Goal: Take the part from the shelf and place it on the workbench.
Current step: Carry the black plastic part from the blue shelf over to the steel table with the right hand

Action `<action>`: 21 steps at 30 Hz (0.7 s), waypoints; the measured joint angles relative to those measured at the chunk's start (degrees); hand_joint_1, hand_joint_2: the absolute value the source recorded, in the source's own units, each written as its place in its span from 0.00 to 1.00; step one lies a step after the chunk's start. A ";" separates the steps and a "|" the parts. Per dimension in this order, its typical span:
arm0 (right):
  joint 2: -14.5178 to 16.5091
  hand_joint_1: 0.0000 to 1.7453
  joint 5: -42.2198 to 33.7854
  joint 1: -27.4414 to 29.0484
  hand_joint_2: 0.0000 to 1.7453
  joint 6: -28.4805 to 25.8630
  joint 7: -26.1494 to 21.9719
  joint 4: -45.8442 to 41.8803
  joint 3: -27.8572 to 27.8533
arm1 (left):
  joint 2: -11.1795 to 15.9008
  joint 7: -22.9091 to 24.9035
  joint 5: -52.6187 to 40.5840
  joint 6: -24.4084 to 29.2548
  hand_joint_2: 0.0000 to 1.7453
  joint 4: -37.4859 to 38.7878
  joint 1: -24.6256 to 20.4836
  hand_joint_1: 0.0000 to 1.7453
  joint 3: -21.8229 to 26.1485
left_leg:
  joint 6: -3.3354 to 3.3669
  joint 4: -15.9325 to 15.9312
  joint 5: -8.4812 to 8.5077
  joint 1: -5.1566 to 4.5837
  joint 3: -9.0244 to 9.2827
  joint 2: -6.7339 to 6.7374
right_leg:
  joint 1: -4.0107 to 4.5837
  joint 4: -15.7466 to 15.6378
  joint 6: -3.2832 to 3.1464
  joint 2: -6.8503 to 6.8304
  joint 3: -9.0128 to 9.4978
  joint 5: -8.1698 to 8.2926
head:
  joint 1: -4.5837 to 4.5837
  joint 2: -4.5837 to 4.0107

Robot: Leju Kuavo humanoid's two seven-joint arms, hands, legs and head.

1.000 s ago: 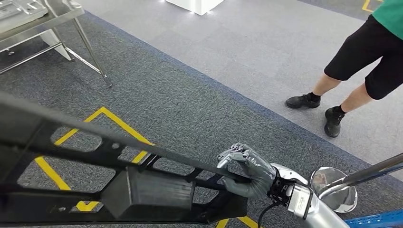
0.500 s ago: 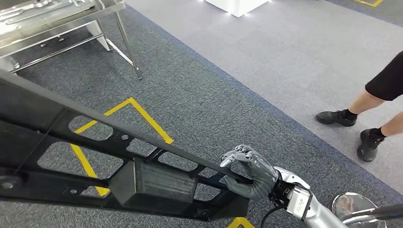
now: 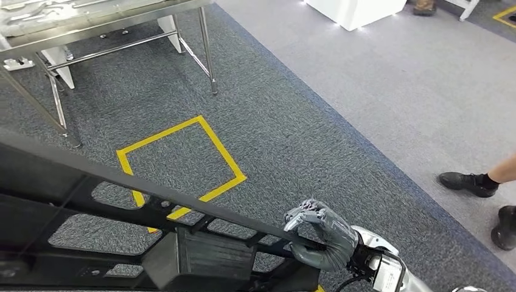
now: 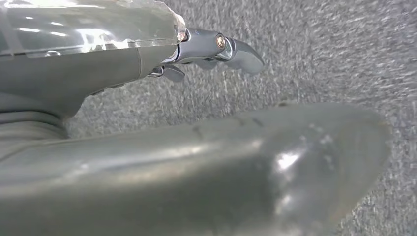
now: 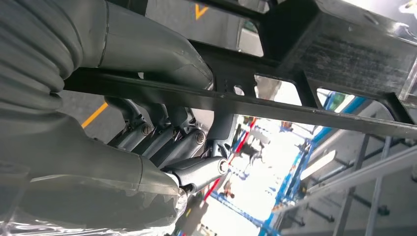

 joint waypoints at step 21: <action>-0.11 0.97 5.86 10.65 1.00 1.05 -0.48 -6.06 -2.19 | 0.30 -1.04 -0.45 -3.09 0.00 -0.03 0.35 0.00 -0.15 | -3.12 5.45 -2.29 0.15 -1.57 1.99 | 0.07 -11.97 -2.18 -3.89 4.84 6.92 | -0.01 0.00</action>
